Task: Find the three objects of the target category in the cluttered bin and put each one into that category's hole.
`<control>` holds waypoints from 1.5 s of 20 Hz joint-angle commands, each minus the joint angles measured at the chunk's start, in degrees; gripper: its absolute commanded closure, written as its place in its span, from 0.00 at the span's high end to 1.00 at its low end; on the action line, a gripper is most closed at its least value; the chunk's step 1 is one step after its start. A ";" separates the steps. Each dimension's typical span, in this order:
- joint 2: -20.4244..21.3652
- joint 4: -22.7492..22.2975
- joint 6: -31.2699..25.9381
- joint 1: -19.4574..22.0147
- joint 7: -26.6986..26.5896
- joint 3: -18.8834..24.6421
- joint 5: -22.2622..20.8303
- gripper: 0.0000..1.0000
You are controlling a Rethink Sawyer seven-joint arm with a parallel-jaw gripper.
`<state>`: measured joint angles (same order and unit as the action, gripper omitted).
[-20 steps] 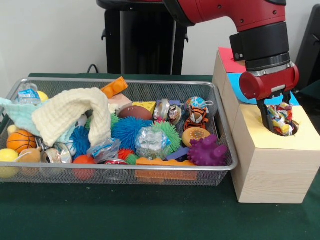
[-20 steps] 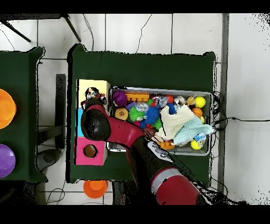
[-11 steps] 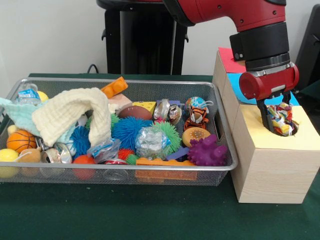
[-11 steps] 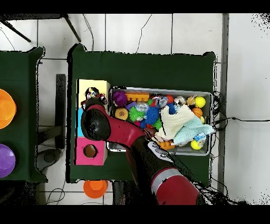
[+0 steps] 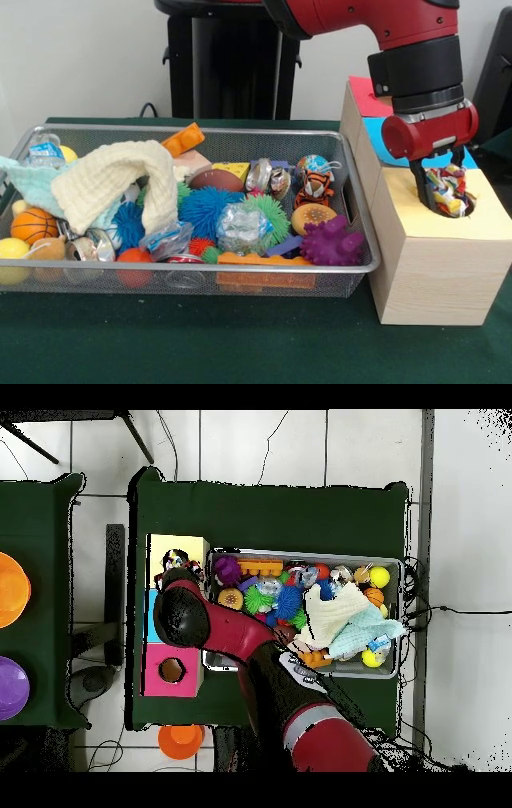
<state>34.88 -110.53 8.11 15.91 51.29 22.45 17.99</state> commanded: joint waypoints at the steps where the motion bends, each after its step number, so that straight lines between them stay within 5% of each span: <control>1: 2.41 5.32 -8.45 -0.30 14.93 -1.43 4.50 1.00; 17: 3.00 4.77 -7.79 1.96 15.60 1.40 2.44 1.00; 30: 5.21 4.13 -17.06 4.19 13.49 1.67 2.52 1.00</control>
<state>35.99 -109.18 0.26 17.54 51.31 22.54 18.51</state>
